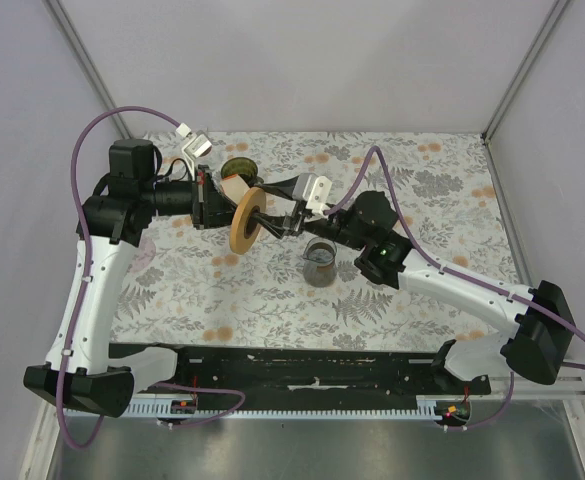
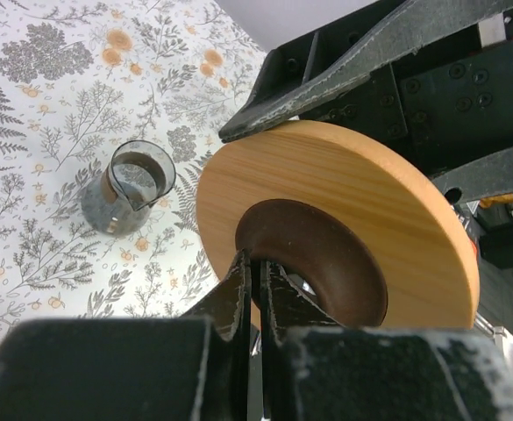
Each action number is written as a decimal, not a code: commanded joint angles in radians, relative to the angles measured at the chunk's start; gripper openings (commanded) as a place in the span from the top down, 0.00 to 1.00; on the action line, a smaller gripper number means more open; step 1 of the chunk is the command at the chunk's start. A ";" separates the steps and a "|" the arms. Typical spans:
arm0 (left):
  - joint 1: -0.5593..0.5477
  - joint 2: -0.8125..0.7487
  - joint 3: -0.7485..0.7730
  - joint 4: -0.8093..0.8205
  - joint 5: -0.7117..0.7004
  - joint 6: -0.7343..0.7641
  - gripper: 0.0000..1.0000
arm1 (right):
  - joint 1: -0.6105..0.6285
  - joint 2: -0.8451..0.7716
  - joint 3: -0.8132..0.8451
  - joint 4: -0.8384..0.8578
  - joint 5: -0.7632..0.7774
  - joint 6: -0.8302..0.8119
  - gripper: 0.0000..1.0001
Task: Place the coffee filter in the dripper
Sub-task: Pick up the dripper holder from the corner of the board.
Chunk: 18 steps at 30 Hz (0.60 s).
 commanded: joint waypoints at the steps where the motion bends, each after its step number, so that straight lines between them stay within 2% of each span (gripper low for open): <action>1: -0.011 -0.038 -0.013 0.047 0.056 -0.036 0.98 | 0.002 0.027 0.078 -0.002 0.024 -0.016 0.58; 4: -0.013 -0.042 -0.022 0.036 -0.016 -0.008 0.98 | 0.000 0.021 0.091 -0.064 0.052 -0.016 0.99; 5: -0.011 -0.040 -0.016 0.024 -0.059 0.015 0.96 | -0.001 0.012 0.095 -0.095 0.073 -0.016 1.00; 6: -0.011 -0.038 -0.007 0.009 -0.105 0.041 0.84 | -0.004 0.009 0.102 -0.153 0.091 -0.021 1.00; 7: -0.011 -0.037 0.002 -0.008 -0.174 0.056 0.65 | -0.009 0.003 0.114 -0.210 0.113 -0.024 1.00; 9: -0.010 -0.032 0.019 -0.027 -0.339 0.096 0.40 | -0.030 -0.009 0.150 -0.363 0.144 -0.025 1.00; 12: -0.008 -0.022 0.050 -0.057 -0.588 0.122 0.32 | -0.087 -0.011 0.228 -0.663 0.176 -0.022 1.00; 15: -0.005 -0.006 0.073 -0.091 -0.708 0.157 0.30 | -0.139 0.013 0.300 -0.973 0.213 -0.024 1.00; 18: -0.004 -0.012 0.066 -0.093 -0.791 0.193 0.30 | -0.179 0.052 0.349 -1.194 0.246 -0.025 1.00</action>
